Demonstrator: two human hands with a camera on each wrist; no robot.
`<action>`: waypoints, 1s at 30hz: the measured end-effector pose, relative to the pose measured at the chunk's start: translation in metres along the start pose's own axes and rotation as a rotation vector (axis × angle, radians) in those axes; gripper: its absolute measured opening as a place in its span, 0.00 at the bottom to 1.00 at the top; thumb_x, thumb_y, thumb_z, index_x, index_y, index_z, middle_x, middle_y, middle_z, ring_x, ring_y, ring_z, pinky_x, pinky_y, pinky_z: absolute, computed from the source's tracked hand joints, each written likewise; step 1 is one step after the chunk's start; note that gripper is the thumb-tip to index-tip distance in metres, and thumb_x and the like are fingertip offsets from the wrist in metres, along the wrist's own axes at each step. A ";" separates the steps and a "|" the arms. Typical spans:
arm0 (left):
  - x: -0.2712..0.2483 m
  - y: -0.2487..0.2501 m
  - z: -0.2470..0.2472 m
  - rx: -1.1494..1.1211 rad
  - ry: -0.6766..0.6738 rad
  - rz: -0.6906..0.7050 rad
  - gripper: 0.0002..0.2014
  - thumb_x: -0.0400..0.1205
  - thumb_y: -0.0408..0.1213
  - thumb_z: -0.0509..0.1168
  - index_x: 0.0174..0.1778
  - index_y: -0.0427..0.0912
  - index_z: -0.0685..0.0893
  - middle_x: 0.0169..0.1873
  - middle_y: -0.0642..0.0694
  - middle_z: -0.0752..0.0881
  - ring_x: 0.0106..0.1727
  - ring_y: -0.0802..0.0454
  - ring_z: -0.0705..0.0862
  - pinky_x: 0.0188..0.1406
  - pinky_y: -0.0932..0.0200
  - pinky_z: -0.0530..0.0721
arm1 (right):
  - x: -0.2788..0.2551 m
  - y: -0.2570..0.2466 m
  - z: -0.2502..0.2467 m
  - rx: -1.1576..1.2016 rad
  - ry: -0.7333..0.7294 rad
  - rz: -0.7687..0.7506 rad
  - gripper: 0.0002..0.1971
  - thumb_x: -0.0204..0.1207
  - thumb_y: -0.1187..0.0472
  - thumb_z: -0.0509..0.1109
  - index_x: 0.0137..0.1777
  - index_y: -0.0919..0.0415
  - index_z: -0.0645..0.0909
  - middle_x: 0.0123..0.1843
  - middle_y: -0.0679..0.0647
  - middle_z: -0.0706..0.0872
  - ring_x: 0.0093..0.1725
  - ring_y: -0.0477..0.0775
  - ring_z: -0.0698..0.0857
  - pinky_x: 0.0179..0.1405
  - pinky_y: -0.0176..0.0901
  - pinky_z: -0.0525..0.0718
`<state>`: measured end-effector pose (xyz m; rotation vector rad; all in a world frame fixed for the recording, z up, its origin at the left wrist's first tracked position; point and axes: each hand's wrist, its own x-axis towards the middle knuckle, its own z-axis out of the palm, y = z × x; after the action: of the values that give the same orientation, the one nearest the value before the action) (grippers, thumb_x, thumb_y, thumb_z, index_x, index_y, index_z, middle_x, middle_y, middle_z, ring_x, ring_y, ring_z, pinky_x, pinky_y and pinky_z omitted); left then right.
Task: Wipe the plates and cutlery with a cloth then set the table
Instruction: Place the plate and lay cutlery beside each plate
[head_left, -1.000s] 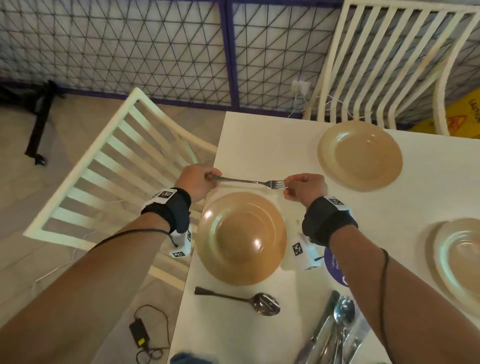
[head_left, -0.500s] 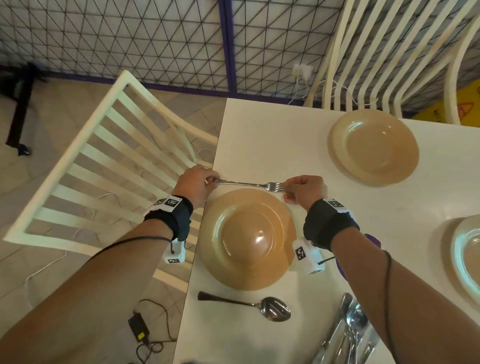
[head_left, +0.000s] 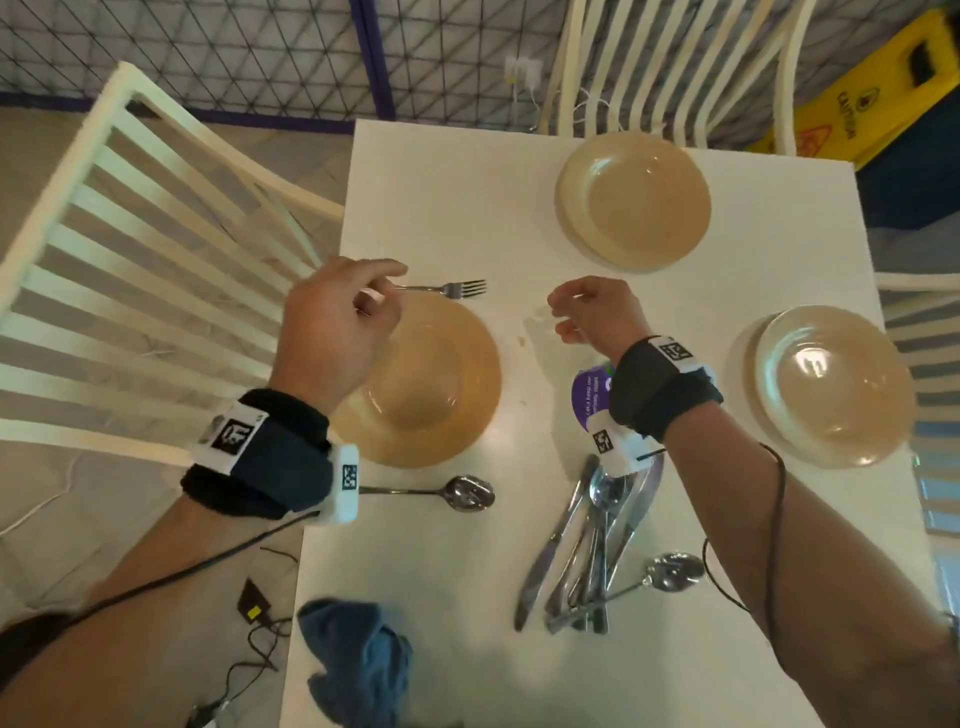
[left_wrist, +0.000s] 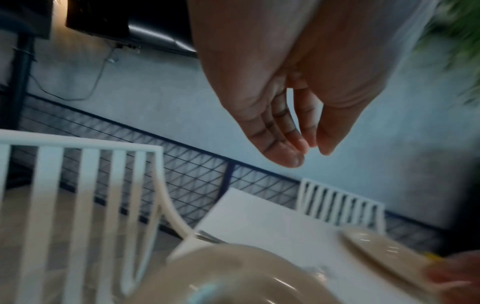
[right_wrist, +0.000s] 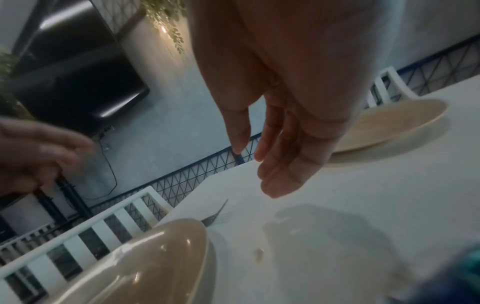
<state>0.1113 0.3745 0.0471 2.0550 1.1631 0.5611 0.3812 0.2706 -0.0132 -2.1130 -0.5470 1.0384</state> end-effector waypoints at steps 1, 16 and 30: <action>-0.020 0.018 0.009 -0.023 -0.037 0.032 0.13 0.83 0.35 0.72 0.63 0.45 0.90 0.50 0.49 0.88 0.42 0.52 0.87 0.50 0.65 0.86 | -0.010 0.009 -0.009 -0.023 -0.004 0.002 0.04 0.76 0.57 0.77 0.47 0.56 0.89 0.43 0.56 0.93 0.37 0.54 0.91 0.50 0.54 0.93; -0.210 0.053 0.182 0.402 -0.579 -0.299 0.15 0.84 0.47 0.63 0.64 0.48 0.83 0.59 0.46 0.84 0.60 0.39 0.85 0.58 0.48 0.80 | -0.167 0.145 -0.044 -0.387 -0.160 -0.180 0.09 0.81 0.57 0.69 0.56 0.54 0.89 0.52 0.52 0.92 0.51 0.52 0.89 0.58 0.47 0.86; -0.225 0.067 0.206 0.798 -0.557 -0.240 0.10 0.85 0.37 0.58 0.60 0.42 0.79 0.57 0.43 0.86 0.57 0.39 0.86 0.48 0.52 0.77 | -0.208 0.178 -0.051 -0.545 -0.311 -0.279 0.12 0.82 0.54 0.66 0.59 0.55 0.86 0.55 0.52 0.90 0.53 0.54 0.87 0.58 0.47 0.84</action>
<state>0.1711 0.0829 -0.0452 2.4035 1.3643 -0.6715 0.3107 0.0015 -0.0194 -2.2392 -1.3664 1.1516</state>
